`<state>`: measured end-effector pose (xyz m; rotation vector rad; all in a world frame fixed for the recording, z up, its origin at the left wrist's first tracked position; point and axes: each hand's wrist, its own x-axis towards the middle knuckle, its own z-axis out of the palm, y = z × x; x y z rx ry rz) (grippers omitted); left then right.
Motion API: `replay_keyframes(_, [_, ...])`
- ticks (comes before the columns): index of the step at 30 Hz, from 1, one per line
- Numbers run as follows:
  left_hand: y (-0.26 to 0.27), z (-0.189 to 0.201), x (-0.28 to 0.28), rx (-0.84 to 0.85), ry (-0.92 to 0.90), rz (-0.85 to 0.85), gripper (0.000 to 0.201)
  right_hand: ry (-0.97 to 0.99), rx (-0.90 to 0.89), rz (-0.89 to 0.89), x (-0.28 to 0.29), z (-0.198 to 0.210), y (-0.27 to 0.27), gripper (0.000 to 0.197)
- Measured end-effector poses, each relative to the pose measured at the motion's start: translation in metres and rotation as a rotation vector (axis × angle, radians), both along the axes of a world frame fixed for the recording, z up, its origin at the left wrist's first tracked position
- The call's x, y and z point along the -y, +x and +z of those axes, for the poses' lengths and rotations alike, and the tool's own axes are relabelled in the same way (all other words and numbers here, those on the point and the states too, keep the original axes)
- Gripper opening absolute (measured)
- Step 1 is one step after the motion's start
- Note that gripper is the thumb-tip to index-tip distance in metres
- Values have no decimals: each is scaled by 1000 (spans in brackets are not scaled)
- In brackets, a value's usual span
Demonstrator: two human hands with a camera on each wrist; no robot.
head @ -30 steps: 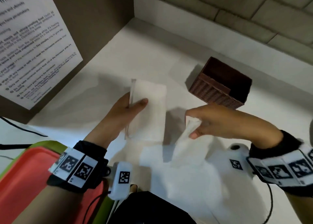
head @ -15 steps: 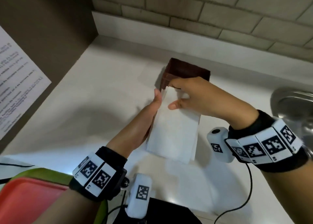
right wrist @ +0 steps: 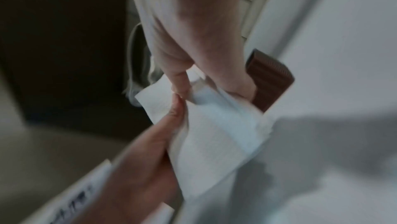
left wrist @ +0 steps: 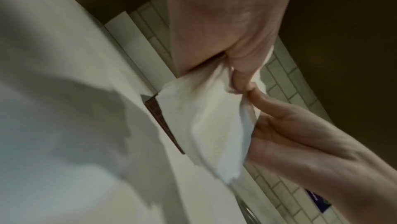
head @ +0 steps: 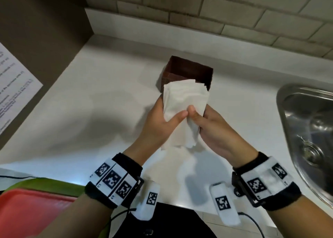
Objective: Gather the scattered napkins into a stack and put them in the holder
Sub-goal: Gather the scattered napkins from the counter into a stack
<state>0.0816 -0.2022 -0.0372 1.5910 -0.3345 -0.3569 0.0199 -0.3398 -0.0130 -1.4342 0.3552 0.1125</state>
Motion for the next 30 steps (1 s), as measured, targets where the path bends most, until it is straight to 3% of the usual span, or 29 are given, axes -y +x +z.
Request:
replay_keyframes(2, [2,-8,-4,18,-21,-20,44,-147,100,-18,0,-10,-8,48])
replay_keyframes(8, [-3,-36,-8,17,122,-141,51,-340,20,-11,-9,-42,-22,62])
replay_keyframes(12, [-1,-42,-9,-13,139,-67,49,-351,31,-43,-15,-44,-20,56])
replay_keyframes(17, [0,-44,-12,-85,204,-99,50,-426,-17,-10,-23,-48,-17,58])
replay_keyframes(20, [6,-37,-15,-111,178,-98,36,-357,-66,-46,-17,-38,-14,49])
replay_keyframes(23, [10,-24,-14,-248,81,-30,47,-237,-179,-57,-13,-26,-13,49])
replay_keyframes(26, [10,-16,-12,-384,12,-37,42,-94,-175,-45,-15,-21,-10,57])
replay_keyframes(30, [7,-9,-10,-459,-32,-90,28,-127,-165,-86,-25,-13,-6,51])
